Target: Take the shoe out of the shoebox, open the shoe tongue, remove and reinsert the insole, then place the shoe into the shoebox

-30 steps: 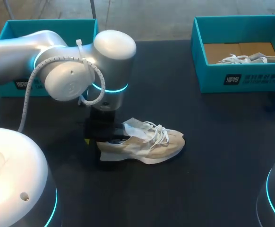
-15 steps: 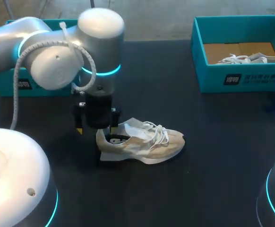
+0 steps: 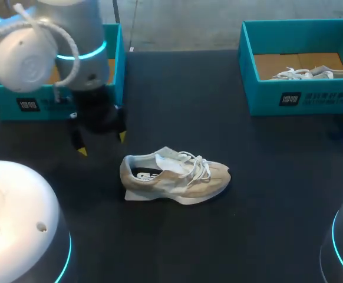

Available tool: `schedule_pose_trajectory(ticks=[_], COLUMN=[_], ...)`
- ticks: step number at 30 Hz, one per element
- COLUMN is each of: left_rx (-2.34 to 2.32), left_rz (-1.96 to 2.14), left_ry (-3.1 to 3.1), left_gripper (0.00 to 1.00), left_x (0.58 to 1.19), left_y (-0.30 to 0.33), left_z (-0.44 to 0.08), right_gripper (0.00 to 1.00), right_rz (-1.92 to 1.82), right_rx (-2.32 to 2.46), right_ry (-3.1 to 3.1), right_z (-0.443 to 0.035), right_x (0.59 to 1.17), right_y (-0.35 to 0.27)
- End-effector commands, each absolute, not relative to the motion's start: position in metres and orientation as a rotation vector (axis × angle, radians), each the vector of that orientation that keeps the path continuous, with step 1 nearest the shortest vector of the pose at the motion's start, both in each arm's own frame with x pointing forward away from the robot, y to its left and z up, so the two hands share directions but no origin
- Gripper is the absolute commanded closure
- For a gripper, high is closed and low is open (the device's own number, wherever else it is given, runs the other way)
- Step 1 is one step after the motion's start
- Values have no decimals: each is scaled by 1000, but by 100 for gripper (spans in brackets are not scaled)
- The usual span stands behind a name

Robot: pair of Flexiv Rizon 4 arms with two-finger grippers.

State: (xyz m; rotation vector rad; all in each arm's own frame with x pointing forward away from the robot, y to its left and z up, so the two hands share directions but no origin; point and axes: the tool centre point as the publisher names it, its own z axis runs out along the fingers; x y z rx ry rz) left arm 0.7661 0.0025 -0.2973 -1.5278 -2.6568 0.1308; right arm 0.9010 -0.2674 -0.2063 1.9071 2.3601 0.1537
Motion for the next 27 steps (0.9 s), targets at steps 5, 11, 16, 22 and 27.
schedule_pose_trajectory(ticks=[5, 11, 16, 22, 27], left_rx=[-1144, -994, -926, -717, -630], left_rz=[582, 657, 708, 968, 1151], left_ry=[-3128, -3194, -3217, -3208, -3136], left_gripper=[0, 0, 0, 0, 0], left_x=[756, 750, 745, 728, 726], left_y=[37, 53, 59, 85, 96], left_z=[-296, -301, -304, -318, -328], right_gripper=[0, 0, 0, 0, 0], right_rz=[155, 155, 155, 155, 155], right_rx=[1907, 1907, 1907, 1907, 1907], right_ry=[2361, 2361, 2361, 2361, 2361], right_z=[-206, -206, -206, -206, -206], right_x=[901, 901, 901, 901, 901], right_y=[-268, -268, -268, -268, -268])
